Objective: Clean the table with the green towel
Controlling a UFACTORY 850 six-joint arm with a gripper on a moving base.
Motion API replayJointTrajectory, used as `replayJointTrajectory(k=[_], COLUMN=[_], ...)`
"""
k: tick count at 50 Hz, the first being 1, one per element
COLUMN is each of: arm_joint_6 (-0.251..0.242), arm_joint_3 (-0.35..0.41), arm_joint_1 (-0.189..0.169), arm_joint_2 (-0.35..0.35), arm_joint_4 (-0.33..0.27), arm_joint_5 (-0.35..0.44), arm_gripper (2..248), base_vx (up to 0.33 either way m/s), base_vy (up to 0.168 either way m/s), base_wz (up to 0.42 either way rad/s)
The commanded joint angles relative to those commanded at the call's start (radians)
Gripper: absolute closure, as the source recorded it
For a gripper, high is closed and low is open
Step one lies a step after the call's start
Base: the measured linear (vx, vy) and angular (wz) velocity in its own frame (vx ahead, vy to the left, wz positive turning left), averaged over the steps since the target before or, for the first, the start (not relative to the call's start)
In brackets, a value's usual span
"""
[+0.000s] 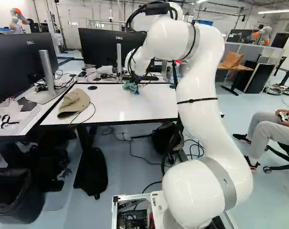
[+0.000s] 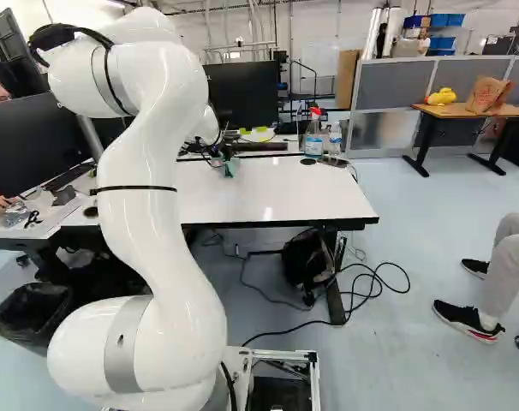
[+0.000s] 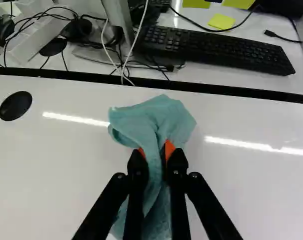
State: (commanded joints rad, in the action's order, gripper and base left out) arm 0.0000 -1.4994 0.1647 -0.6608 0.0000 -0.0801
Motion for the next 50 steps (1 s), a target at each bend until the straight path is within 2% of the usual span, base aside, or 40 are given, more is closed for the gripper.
replayJointTrajectory(k=[20,32,50], arm_joint_6=[0.000,0.000,0.000], arm_joint_3=[-0.011,-0.011,-0.011], arm_joint_1=[0.000,0.000,0.000], arm_joint_2=[-0.044,-0.044,-0.044], arm_joint_4=[0.000,0.000,0.000], arm_joint_5=[0.000,-0.006,-0.054], arm_gripper=[195,195,195], base_vx=[0.000,0.000,0.000], base_vy=[0.000,0.000,0.000], base_wz=[0.000,0.000,0.000])
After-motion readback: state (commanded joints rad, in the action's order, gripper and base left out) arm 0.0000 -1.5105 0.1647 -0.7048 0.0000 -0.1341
